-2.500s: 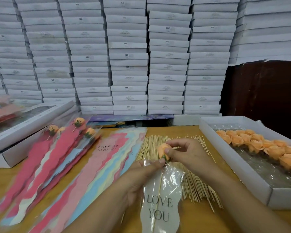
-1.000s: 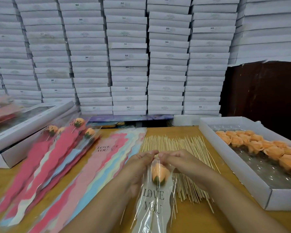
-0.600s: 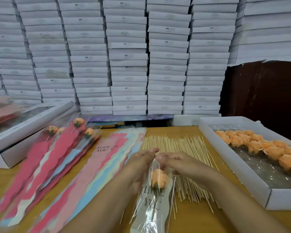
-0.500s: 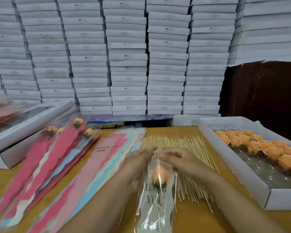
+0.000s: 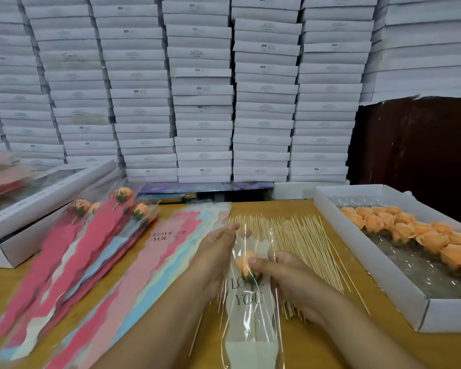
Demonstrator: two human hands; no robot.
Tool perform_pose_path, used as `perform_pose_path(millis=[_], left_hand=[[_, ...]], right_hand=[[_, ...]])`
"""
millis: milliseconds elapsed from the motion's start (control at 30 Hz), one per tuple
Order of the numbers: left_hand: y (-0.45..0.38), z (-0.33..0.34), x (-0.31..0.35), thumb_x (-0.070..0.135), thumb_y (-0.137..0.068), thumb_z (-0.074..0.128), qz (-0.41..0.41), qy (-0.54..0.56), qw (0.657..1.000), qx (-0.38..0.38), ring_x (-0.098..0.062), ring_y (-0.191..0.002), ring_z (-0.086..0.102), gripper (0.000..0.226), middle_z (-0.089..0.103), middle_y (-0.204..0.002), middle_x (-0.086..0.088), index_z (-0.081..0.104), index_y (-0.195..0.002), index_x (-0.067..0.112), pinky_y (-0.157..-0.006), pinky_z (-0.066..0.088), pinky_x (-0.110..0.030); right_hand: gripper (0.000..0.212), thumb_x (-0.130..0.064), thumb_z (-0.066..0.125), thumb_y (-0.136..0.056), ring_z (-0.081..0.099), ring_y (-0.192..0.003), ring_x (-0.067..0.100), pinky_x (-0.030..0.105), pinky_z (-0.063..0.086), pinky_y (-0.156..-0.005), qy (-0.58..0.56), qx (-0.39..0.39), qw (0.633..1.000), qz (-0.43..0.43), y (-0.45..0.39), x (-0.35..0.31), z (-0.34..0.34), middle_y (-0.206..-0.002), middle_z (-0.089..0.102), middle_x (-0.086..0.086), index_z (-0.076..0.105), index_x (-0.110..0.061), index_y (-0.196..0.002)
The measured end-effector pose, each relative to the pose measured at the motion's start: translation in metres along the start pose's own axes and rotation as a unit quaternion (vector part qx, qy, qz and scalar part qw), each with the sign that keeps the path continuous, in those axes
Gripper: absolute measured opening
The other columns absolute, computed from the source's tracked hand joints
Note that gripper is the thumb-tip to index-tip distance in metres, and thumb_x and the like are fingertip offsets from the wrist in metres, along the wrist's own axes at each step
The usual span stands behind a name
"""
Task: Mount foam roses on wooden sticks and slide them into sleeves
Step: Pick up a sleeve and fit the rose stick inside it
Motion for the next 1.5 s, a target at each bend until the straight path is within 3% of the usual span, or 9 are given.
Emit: perform_pose_path(millis=[100,333,467,633,767,967,1100,1267,1500], left_hand=[[0.005,-0.005,-0.006,0.041,-0.098,0.061,-0.037,-0.044,0.998,-0.037,-0.039,-0.109,0.068,0.043,0.073,-0.115,-0.018,0.065,-0.124,0.008,-0.102,0.051,-0.056],[0.020,-0.015,-0.020,0.036,-0.083,0.079,-0.104,-0.108,0.979,-0.139,-0.033,-0.093,0.074,0.046,0.075,-0.108,-0.019,0.067,-0.116,0.006,-0.076,0.061,-0.040],[0.022,-0.018,-0.026,0.022,-0.077,0.087,-0.125,-0.136,0.970,-0.159,-0.033,-0.101,0.072,0.052,0.075,-0.109,-0.019,0.065,-0.120,0.002,-0.093,0.057,-0.047],[0.022,-0.017,-0.027,0.017,-0.068,0.092,-0.092,-0.146,0.979,-0.107,-0.035,-0.095,0.074,0.057,0.075,-0.106,-0.020,0.065,-0.116,0.002,-0.089,0.059,-0.048],[0.020,-0.015,-0.018,0.012,-0.076,0.086,-0.051,-0.104,0.991,-0.068,-0.032,-0.086,0.076,0.037,0.078,-0.094,-0.015,0.070,-0.109,0.006,-0.073,0.062,-0.038],[0.023,-0.017,-0.012,0.016,-0.086,0.078,-0.043,-0.085,0.994,-0.052,-0.039,-0.096,0.073,0.038,0.076,-0.102,-0.018,0.066,-0.119,0.001,-0.088,0.059,-0.050],[0.033,-0.021,-0.018,0.030,-0.087,0.077,-0.098,-0.119,0.984,-0.084,-0.017,-0.062,0.072,0.039,0.077,-0.080,-0.006,0.064,-0.115,0.006,-0.052,0.056,-0.028],[0.045,-0.023,-0.031,0.008,-0.084,0.079,-0.156,-0.176,0.959,-0.157,-0.021,-0.082,0.076,0.024,0.078,-0.096,-0.013,0.071,-0.107,0.005,-0.060,0.059,-0.029],[0.049,-0.022,-0.027,-0.002,-0.082,0.078,-0.126,-0.134,0.976,-0.120,-0.012,-0.048,0.067,0.015,0.073,-0.065,-0.006,0.066,-0.087,0.005,-0.039,0.047,-0.018]], right_hand=[[0.016,-0.037,0.074,-0.087,0.075,-0.087,0.030,0.033,0.058,-0.070,-0.002,0.021,1.000,-0.020,-0.003,0.000,-0.004,-0.097,0.077,0.013,0.078,-0.023,-0.093],[0.031,-0.043,0.073,-0.084,0.075,-0.087,0.027,0.037,0.058,-0.077,-0.004,0.072,0.996,-0.051,-0.008,0.003,-0.014,-0.094,0.078,0.009,0.074,-0.018,-0.102],[0.032,-0.040,0.072,-0.087,0.074,-0.093,0.026,0.045,0.057,-0.089,0.003,0.089,0.994,-0.055,-0.011,0.005,-0.015,-0.100,0.077,0.006,0.072,-0.016,-0.108],[0.041,-0.039,0.076,-0.084,0.074,-0.095,0.028,0.049,0.056,-0.093,-0.017,0.064,0.997,-0.027,-0.008,0.006,-0.012,-0.104,0.077,0.008,0.068,-0.015,-0.116],[0.043,-0.037,0.079,-0.082,0.074,-0.096,0.028,0.040,0.060,-0.083,-0.007,-0.013,1.000,0.019,0.001,0.012,-0.004,-0.106,0.076,0.011,0.068,-0.012,-0.115],[0.015,-0.031,0.079,-0.083,0.068,-0.077,0.028,0.033,0.052,-0.064,0.018,-0.032,0.999,0.035,0.007,0.021,0.005,-0.091,0.075,0.022,0.076,-0.018,-0.077],[0.030,-0.033,0.082,-0.081,0.066,-0.071,0.028,0.036,0.049,-0.065,0.031,0.052,0.998,0.005,0.003,0.021,0.001,-0.087,0.072,0.027,0.064,-0.009,-0.079],[0.034,-0.030,0.076,-0.087,0.073,-0.085,0.041,0.058,0.057,-0.082,0.013,0.097,0.995,-0.004,0.001,0.016,-0.006,-0.090,0.075,0.021,0.071,0.003,-0.092],[0.026,-0.022,0.080,-0.082,0.072,-0.093,0.037,0.049,0.056,-0.086,-0.009,0.048,0.999,0.003,0.003,0.020,-0.004,-0.099,0.076,0.016,0.073,-0.006,-0.102]])
Point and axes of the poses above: each hand's wrist, its own y-axis away from the middle knuckle, its own z-axis out of the palm, x = y × z, the point moved 2 cm from there along -y, towards the middle knuckle
